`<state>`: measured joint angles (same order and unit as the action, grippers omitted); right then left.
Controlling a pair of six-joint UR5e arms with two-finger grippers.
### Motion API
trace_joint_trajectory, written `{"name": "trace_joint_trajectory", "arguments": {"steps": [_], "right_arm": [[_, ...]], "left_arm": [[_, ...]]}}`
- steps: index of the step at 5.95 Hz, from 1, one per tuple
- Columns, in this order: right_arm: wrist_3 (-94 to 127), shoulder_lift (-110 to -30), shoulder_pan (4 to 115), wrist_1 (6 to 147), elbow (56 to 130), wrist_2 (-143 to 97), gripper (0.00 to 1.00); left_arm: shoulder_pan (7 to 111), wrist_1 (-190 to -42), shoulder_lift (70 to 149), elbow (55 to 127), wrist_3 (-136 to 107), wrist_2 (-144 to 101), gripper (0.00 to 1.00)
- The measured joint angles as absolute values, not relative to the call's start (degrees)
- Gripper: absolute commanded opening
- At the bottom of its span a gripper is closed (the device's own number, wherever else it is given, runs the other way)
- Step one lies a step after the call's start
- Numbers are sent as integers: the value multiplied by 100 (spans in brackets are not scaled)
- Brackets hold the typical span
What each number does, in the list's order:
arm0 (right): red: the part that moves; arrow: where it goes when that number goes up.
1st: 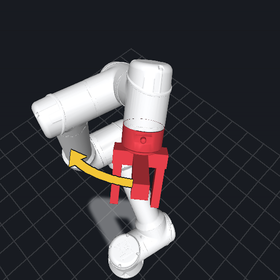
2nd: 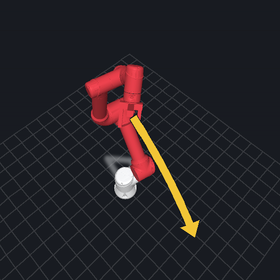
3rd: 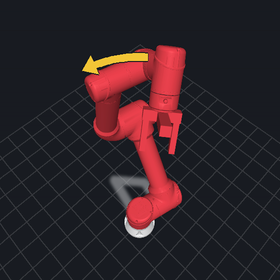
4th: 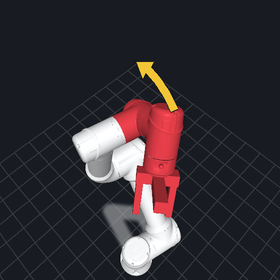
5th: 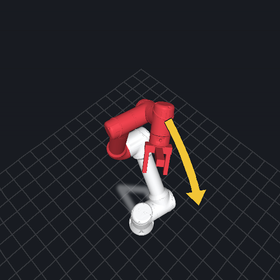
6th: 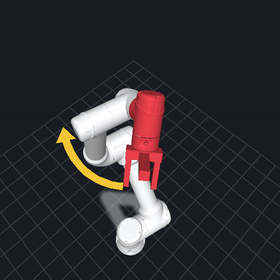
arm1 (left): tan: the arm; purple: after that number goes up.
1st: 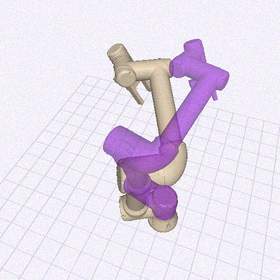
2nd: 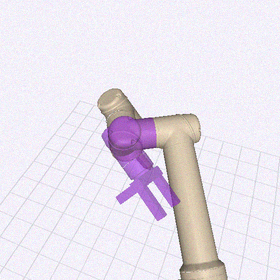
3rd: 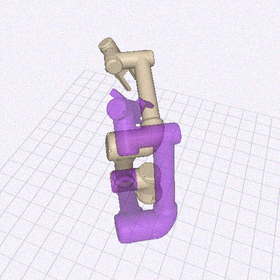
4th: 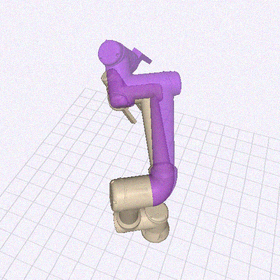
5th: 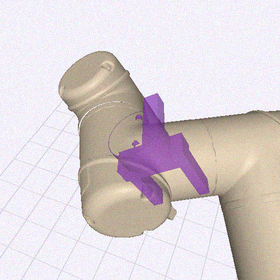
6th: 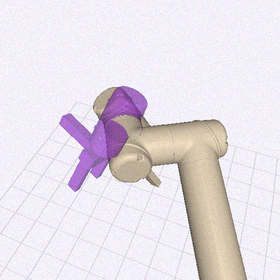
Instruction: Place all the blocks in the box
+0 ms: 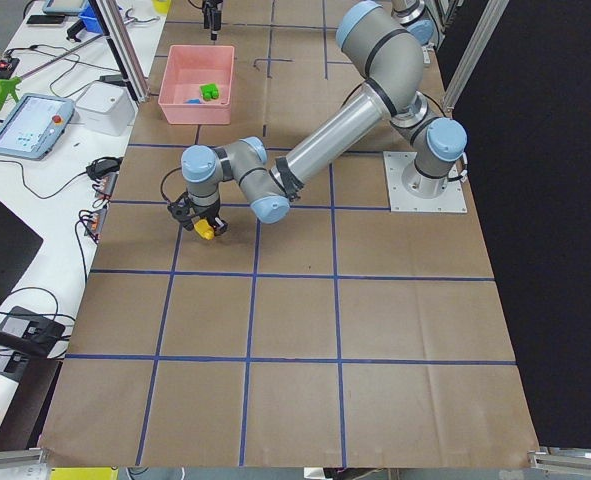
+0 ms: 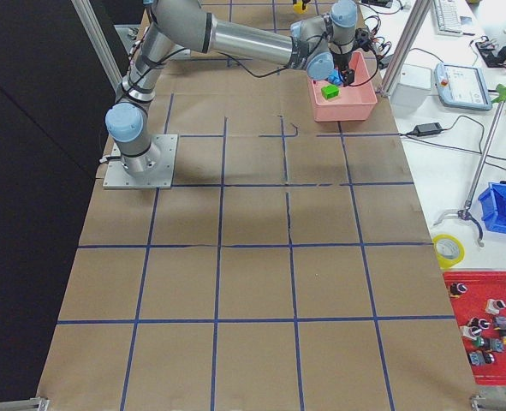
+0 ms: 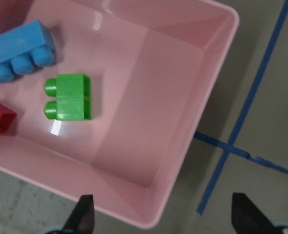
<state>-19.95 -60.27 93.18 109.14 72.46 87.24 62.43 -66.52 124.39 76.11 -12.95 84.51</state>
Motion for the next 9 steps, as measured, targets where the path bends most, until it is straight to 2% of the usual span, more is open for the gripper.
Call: {"name": "trace_joint_trajectory", "arguments": {"steps": [2,3,5,8,9], "right_arm": [[-2066,-6934,9169,9569,7369,9064,100],[-2032,-7507,9176,9196,7525,9058,100],[-1377,-8370,9400,9122,8180,8848,100],[-727,-8837,9565,10000,9441,8860,100],[-727,-8997,9548,10143,9635,8889,100]], "left_arm": [[7150,-8214,12453,6118,-1112,8424,23],[7735,-8541,12468,5742,-1102,8437,23],[8939,-8638,12529,5540,-1092,8428,23],[10032,-8267,13258,5148,-1090,8540,23],[10131,-7954,13630,5050,-1090,8642,32]]}}
